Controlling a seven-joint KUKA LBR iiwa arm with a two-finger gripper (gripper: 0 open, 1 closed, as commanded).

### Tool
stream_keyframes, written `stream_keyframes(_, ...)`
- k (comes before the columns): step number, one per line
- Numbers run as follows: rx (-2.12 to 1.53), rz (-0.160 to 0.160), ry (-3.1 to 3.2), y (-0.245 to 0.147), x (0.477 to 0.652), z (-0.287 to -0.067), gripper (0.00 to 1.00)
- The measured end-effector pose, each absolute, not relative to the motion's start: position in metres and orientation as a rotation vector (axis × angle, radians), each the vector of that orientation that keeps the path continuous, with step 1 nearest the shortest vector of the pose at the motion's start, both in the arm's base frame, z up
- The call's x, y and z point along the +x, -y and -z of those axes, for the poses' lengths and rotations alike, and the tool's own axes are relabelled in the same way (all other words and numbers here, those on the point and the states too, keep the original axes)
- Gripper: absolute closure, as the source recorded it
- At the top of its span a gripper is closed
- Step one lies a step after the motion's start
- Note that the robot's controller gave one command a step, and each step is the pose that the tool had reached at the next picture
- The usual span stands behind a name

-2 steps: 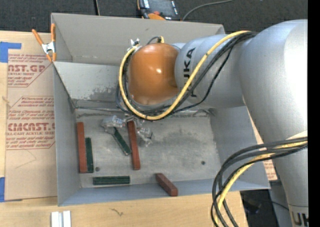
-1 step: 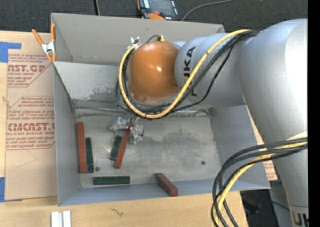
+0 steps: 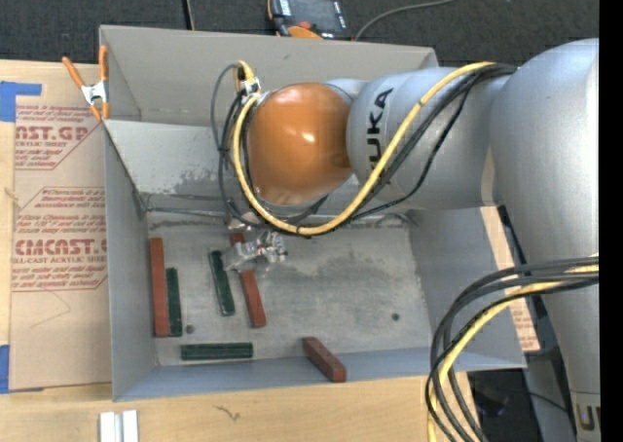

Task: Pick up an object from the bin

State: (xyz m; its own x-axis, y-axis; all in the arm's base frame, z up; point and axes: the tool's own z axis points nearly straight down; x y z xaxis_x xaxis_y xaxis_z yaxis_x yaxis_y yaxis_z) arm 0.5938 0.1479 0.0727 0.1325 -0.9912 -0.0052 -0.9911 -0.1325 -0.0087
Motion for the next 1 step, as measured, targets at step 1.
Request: stream_keyframes(1, -2.357, 0.000, -2.065, -0.1471, 0.5932, -0.0718, 0.00)
